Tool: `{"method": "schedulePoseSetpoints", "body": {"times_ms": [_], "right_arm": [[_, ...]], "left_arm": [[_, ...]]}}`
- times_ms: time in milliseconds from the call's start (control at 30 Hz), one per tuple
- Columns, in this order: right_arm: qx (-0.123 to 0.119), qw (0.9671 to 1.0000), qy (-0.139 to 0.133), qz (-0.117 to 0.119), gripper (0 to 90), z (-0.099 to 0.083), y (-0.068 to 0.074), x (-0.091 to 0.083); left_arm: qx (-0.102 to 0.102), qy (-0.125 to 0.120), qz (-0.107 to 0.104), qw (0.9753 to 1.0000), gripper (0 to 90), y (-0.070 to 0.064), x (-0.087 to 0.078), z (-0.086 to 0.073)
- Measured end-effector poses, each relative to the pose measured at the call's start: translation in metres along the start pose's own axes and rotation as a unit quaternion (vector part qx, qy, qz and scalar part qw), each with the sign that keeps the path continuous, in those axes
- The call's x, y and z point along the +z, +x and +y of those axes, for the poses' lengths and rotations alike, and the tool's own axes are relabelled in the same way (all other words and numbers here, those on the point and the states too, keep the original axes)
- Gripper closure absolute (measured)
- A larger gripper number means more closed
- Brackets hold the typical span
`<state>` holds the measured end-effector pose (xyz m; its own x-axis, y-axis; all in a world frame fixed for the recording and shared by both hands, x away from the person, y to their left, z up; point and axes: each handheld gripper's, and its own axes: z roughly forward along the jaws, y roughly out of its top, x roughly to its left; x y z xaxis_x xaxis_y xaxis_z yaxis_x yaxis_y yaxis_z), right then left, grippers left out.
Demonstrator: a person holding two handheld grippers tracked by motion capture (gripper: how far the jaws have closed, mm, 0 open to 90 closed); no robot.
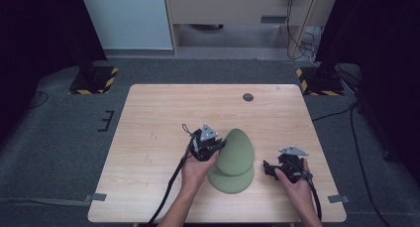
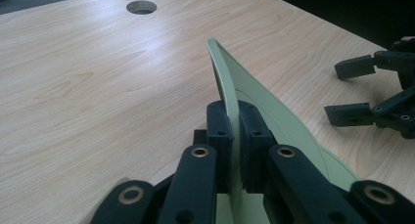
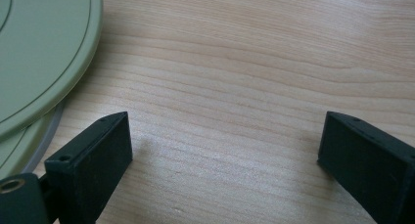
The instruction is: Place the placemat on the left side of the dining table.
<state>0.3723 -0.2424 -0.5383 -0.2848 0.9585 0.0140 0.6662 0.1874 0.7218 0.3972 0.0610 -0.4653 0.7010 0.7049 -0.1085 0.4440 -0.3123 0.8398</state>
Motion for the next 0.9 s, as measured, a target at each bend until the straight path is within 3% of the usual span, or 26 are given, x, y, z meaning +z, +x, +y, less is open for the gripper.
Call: {"method": "schedulePoseSetpoints", "body": {"times_ms": [467,767,900], "right_arm": [[-0.002,1.0000,0.004,-0.001,4.6,0.001,0.001,0.001],[-0.006,1.0000,0.005,-0.001,4.7,0.001,-0.001,0.001],[-0.007,1.0000,0.005,0.000,4.5,0.001,-0.001,0.001]], "left_arm": [[-0.018,-0.017,-0.025,0.9994,85.6,-0.001,-0.004,0.008],[-0.014,-0.024,-0.042,0.9987,85.6,-0.007,-0.003,0.025],[-0.010,-0.025,-0.039,0.9989,85.6,-0.009,-0.004,0.031]]}}
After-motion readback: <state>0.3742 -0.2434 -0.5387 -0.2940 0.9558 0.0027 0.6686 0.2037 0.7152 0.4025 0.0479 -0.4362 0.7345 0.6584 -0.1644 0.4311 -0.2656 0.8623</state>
